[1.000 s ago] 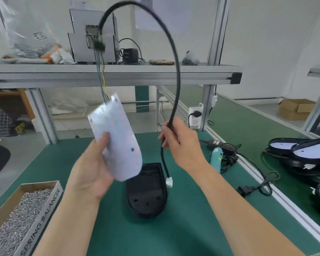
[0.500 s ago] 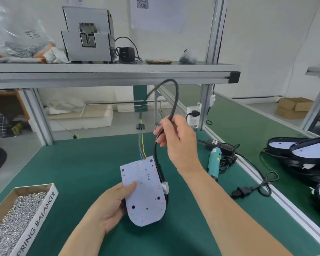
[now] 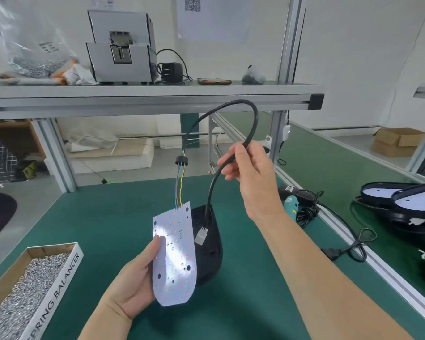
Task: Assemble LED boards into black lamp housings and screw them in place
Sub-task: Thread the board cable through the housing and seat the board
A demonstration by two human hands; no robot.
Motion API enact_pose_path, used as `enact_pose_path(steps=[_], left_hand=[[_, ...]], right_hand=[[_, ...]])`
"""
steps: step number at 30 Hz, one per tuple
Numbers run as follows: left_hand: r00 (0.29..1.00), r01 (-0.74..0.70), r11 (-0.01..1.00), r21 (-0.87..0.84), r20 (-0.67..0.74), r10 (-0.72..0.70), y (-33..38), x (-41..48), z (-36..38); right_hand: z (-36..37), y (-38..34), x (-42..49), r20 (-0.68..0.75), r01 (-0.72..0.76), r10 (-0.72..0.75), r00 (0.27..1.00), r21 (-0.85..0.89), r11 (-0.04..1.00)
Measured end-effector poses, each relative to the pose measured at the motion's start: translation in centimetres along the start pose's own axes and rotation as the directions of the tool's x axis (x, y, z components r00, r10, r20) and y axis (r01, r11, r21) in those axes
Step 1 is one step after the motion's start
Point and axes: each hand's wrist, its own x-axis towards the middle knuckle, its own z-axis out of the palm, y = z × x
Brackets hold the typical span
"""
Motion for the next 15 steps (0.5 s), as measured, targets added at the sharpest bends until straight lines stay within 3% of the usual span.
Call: enact_pose_path(steps=[5, 11, 15], left_hand=[[1.0, 0.002, 1.0, -0.025, 0.02, -0.001, 0.4, -0.2, -0.8], [0.998, 0.014, 0.999, 0.04, 0.053, -0.016, 0.6, -0.5, -1.0], [0.995, 0.016, 0.997, 0.069, 0.098, -0.023, 0.7, -0.6, -0.5]], right_hand=[[0.9, -1.3, 0.3, -0.051, 0.009, -0.003, 0.999, 0.112, 0.994], [1.6, -1.3, 0.0, 0.014, 0.203, -0.203, 0.979, -0.105, 0.974], [1.5, -0.5, 0.0, 0.071, 0.257, -0.247, 0.966, -0.197, 0.946]])
